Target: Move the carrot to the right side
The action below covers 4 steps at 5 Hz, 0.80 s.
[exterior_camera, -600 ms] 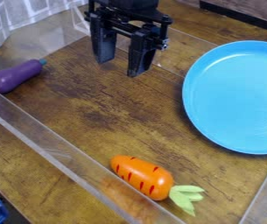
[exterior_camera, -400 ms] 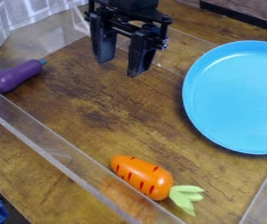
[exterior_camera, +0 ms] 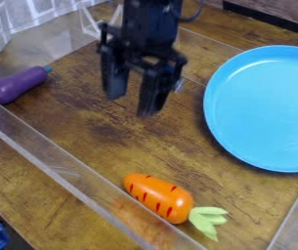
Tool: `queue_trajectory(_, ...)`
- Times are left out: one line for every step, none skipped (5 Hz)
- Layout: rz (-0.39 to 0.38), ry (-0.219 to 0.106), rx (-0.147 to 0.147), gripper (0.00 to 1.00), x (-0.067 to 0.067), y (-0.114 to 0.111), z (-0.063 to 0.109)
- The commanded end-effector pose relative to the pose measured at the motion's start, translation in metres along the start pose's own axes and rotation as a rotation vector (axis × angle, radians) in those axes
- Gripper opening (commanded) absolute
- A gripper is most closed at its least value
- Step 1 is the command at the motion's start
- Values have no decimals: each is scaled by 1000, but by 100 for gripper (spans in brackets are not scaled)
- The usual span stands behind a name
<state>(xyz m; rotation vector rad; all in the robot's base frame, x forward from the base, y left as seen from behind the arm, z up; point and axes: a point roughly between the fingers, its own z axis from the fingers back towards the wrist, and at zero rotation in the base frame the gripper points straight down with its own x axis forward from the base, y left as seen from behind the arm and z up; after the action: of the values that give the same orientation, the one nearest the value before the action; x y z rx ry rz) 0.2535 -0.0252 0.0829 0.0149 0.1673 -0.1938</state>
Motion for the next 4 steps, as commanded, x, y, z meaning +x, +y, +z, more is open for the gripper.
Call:
queue_trajectory(-90, -80, 30, 100, 4, -13, 1)
queue_trajectory(-159, -96, 60, 100, 9, -15, -18)
queue_trajectory(-241, -115, 75, 100, 13, -15, -28)
queue_trajectory(-347, -131, 101, 100, 18, -14, -39)
